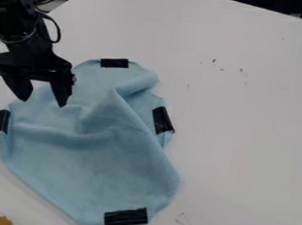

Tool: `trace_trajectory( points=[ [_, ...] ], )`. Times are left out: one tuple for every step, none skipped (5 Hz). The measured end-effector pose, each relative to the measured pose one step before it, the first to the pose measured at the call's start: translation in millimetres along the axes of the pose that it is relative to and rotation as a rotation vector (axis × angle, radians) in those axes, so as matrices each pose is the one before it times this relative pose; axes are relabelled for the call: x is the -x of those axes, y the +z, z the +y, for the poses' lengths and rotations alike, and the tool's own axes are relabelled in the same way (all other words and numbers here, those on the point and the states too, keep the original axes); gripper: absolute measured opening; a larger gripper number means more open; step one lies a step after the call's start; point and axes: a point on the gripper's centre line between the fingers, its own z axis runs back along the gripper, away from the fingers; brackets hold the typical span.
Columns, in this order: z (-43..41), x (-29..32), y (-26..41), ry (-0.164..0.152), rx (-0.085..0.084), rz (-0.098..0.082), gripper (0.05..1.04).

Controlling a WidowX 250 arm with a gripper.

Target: Unfold the cloth from bottom left to top right

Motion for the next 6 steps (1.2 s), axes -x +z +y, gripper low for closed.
trace_trajectory(
  points=[
    [-0.65, 3.04, -4.53, 0.0028, 0.0023, 0.0235, 1.001],
    [-16.05, -4.66, 7.42, -0.0332, -0.0252, 0.0261, 1.001],
    [-12.88, -10.63, 22.53, -0.0324, -0.0379, -0.0291, 1.001],
    [-24.94, -5.38, 7.43, -0.0320, 0.0001, 0.0088, 1.001],
    [-37.94, -4.35, 3.89, -0.0336, 0.0380, -0.0089, 1.001],
    [-30.36, -8.42, -9.24, -0.0423, 0.0176, 0.0126, 1.001]
  ],
)
